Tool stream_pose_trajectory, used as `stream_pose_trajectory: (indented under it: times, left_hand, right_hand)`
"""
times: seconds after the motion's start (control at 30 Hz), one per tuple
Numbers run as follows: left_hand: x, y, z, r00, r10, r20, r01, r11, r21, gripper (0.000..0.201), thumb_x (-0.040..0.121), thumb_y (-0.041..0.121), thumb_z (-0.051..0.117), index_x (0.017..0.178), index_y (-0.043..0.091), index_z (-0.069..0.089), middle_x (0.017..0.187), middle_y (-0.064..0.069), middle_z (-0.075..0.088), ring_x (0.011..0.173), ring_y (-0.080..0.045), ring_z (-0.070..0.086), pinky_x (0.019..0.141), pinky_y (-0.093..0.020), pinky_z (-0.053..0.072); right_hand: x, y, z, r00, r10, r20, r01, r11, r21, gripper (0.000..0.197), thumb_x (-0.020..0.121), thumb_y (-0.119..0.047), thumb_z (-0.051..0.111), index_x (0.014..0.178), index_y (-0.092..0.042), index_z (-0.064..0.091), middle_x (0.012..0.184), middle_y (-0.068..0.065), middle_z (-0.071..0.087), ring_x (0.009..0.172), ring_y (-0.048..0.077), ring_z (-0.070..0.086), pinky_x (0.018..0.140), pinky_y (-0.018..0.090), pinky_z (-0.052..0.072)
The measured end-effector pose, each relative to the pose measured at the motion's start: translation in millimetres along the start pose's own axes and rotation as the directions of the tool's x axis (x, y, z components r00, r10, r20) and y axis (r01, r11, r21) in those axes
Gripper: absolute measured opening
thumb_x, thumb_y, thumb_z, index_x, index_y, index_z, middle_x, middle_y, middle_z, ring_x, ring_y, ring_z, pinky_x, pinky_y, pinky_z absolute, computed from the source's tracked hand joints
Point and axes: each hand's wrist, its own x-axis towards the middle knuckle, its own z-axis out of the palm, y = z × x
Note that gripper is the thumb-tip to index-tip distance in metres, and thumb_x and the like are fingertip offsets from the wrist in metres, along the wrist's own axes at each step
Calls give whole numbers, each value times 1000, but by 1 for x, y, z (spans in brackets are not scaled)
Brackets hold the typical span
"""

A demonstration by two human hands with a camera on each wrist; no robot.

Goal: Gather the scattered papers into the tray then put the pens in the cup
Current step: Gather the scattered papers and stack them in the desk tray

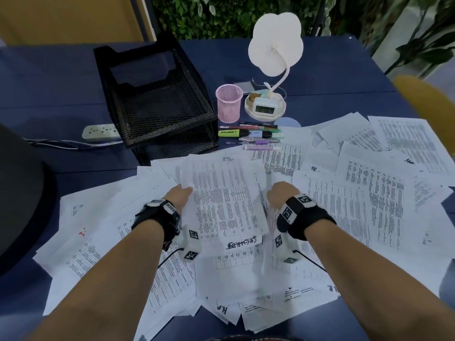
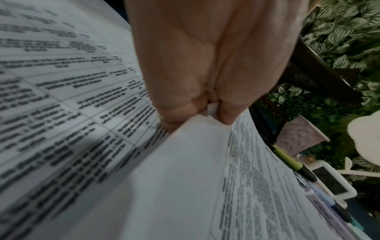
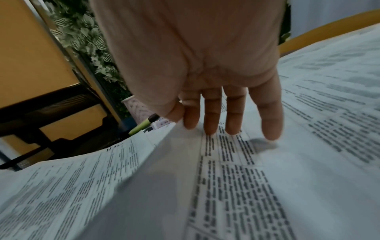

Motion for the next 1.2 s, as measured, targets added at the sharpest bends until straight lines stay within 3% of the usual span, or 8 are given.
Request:
stream_pose_trajectory:
  times: [0.3, 0.5, 0.6, 0.77, 0.87, 1.0, 1.13, 1.2]
  left_hand:
    - [-3, 7, 5, 998, 34, 43, -39, 992, 120, 45, 95, 30, 50, 132, 5, 47, 128, -19, 56, 118, -37, 54, 101, -49, 45]
    - [-3, 5, 2, 993, 25, 112, -32, 998, 57, 44, 95, 29, 52, 132, 5, 48, 130, -18, 57, 117, -35, 56, 102, -49, 44]
    - [-27, 18, 0, 990, -5, 143, 18, 996, -85, 51, 99, 31, 45, 143, 7, 35, 142, -9, 45, 125, -31, 49, 107, -47, 38]
    - [-36, 24, 1, 993, -30, 115, 63, 954, -294, 49, 103, 30, 36, 147, 12, 27, 148, -5, 36, 136, -27, 36, 114, -45, 28]
    - [-26, 29, 0, 999, 30, 43, -20, 975, -222, 59, 91, 46, 41, 143, 17, 36, 146, -4, 42, 130, -26, 43, 111, -45, 32]
    - [-39, 51, 3, 954, 216, -209, -214, 976, 30, 49, 101, 31, 34, 143, 7, 38, 145, -9, 42, 134, -27, 39, 112, -35, 29]
    - [-42, 49, 19, 993, 98, -67, -96, 995, 34, 54, 95, 39, 39, 141, 12, 39, 141, -6, 47, 125, -28, 47, 104, -42, 41]
    - [-47, 46, 33, 998, -23, 57, 28, 995, -93, 40, 96, 37, 42, 127, 13, 47, 119, -9, 60, 102, -28, 60, 81, -41, 54]
  right_hand:
    - [-10, -31, -40, 950, -159, -269, 250, 905, 345, 35, 87, -20, 47, 56, -13, 34, 57, 2, 36, 59, 21, 41, 51, 25, 29]
    - [-22, -59, -37, 903, -363, -229, 429, 746, 509, 28, 91, -26, 50, 68, -9, 49, 72, 10, 53, 59, 21, 46, 58, 26, 39]
    - [-20, -51, -28, 889, -436, -142, 434, 699, 568, 38, 97, -40, 42, 91, -9, 65, 102, 11, 67, 93, 25, 62, 86, 36, 46]
    - [8, -4, -11, 985, -107, -136, 130, 977, 167, 43, 96, -39, 41, 124, -7, 49, 125, 13, 55, 111, 31, 54, 95, 36, 44]
    - [20, 28, -2, 967, 219, -130, -219, 976, 10, 70, 81, -53, 56, 132, -9, 38, 131, 17, 44, 118, 34, 47, 99, 41, 44]
    - [26, 48, 3, 940, 319, -119, -320, 947, 11, 98, 71, -65, 61, 140, -5, 26, 138, 20, 37, 126, 34, 40, 105, 40, 36]
    - [24, 52, -2, 918, 369, -147, -370, 929, 23, 99, 72, -68, 61, 139, -4, 26, 137, 19, 39, 126, 31, 40, 104, 40, 33]
    - [24, 56, -5, 919, 366, -147, -364, 930, 41, 97, 71, -68, 62, 137, -6, 29, 137, 18, 39, 126, 31, 40, 103, 40, 34]
